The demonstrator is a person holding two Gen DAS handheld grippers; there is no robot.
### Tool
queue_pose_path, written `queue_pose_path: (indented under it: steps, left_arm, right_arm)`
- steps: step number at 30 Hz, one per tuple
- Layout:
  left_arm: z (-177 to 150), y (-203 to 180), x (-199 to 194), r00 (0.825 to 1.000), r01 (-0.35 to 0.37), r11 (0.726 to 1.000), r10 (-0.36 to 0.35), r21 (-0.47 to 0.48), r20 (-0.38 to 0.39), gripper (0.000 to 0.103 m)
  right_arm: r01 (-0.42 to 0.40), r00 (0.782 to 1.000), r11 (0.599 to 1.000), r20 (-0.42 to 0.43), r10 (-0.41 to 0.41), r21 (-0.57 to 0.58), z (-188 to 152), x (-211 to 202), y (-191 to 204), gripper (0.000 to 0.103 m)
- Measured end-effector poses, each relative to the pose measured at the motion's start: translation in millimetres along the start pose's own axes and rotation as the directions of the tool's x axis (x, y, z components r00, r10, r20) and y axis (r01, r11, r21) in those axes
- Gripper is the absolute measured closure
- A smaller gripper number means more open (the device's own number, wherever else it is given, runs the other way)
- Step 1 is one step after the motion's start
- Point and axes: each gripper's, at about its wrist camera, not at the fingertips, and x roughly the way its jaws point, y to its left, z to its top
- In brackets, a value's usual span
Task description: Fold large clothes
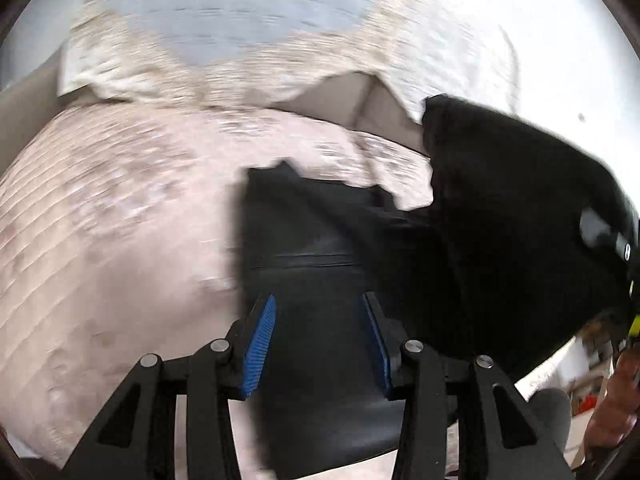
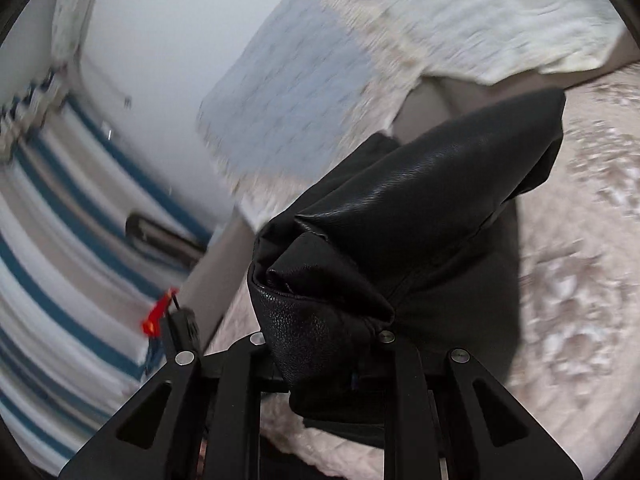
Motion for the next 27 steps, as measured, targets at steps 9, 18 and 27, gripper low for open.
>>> queue_pose_path:
  steps: [9,18,27]
  left_arm:
    - [-25.6,75.7,-24.7,0.996,-0.089,0.986,0.090,-0.139,0.000,0.059]
    - [-4.4,59.4,-39.8,0.998,-0.025,0.994,0.031,-0.106,0.061,0.059]
    - [23.7,11.3,-51.8,0.992,0.038,0.999,-0.037,-0.005,0.118,0.059]
  right_arm:
    - [0.113,0.958,0.973,-0.237,-0.160,-0.201,-61.8,104.4,14.8,0.073]
    - [0.056,0.971,0.967,-0.210,-0.110,-0.249,-61.9,79.4,37.7,0.047]
    - [-0.019,0.995,0.974,-0.099,-0.004,-0.227,-62.5,21.1,30.0,0.047]
